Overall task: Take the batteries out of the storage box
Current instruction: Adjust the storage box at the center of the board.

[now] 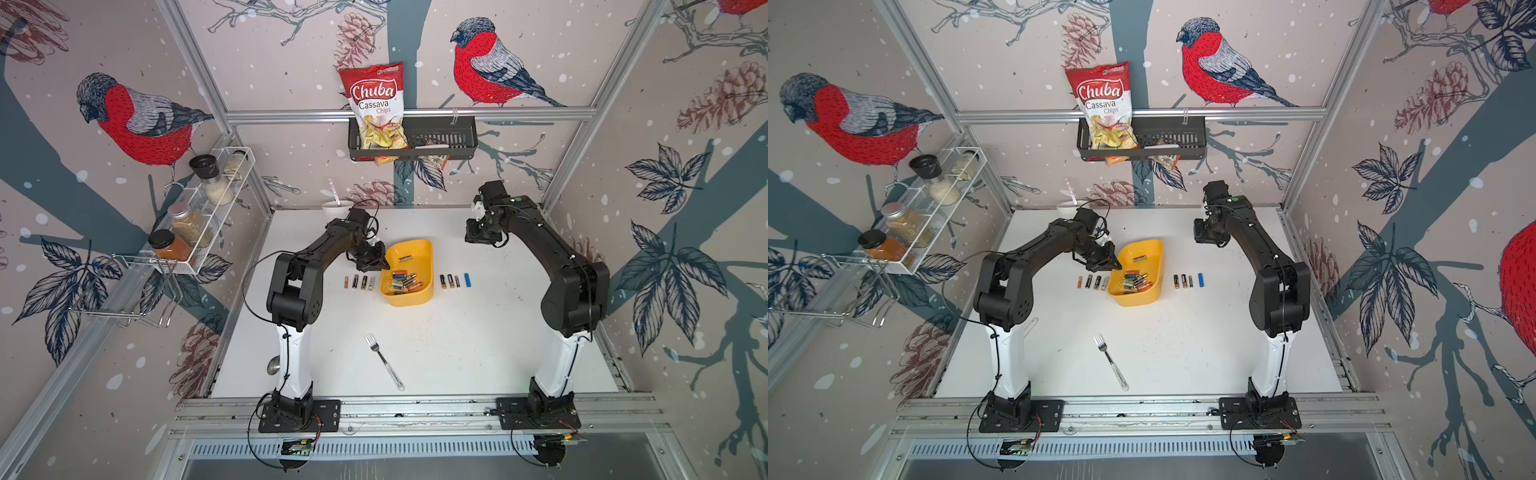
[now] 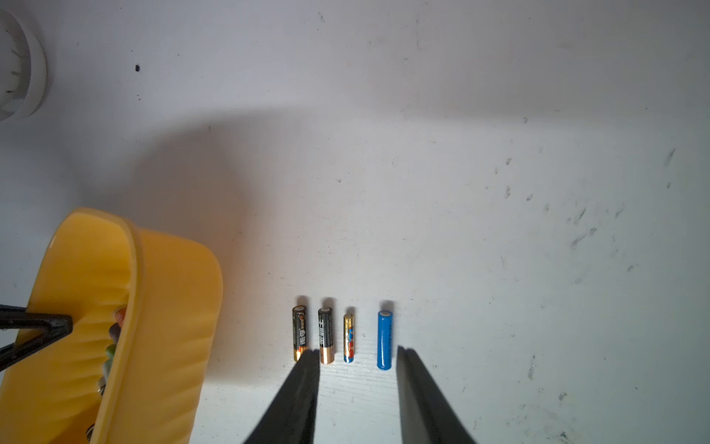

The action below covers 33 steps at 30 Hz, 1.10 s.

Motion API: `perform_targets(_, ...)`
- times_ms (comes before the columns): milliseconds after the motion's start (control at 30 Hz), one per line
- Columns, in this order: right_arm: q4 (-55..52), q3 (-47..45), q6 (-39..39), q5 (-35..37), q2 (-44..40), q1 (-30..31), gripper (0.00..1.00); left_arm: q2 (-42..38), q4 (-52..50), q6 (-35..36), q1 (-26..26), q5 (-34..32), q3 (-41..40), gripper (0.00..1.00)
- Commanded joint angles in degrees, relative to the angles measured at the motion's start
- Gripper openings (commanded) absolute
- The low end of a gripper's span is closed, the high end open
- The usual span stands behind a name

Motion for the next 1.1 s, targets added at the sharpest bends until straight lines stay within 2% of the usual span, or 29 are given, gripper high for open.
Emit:
perform_targets(0,-0.65,0.51,-0.44,-0.76,-0.06,-0.02,0.4,-1.92,6.36,-3.1,0.77,10.65,-2.8,0.0)
perform_targets(100,-0.87,0.77,-0.46,-0.94,0.48,-0.03,0.4,-2.39,5.73,-2.97,0.86,8.08,-2.62,0.0)
perform_targets(233,-0.64,0.62,-0.23,-1.22,0.41,-0.01,0.4,-2.31,1.59,-1.67,0.56,0.36,-0.67,0.0)
perform_targets(467,-1.03,1.86,-0.13,-1.47,1.4,0.32,0.4,-1.72,-3.27,-0.43,-3.0,-19.02,4.17,0.0)
perform_targets(633,-1.7,2.98,-0.28,-1.38,2.01,0.94,0.4,-1.05,-2.23,-1.87,-5.65,-26.71,4.72,0.0)
perform_targets(800,-2.01,2.73,-0.53,-1.01,2.09,1.31,0.4,-1.12,0.28,-3.17,-7.04,-29.83,3.27,0.0)
perform_targets(1067,-2.07,2.46,-0.41,-0.94,2.16,1.91,0.4,-1.77,4.48,-4.05,-7.48,-29.71,-0.58,0.0)
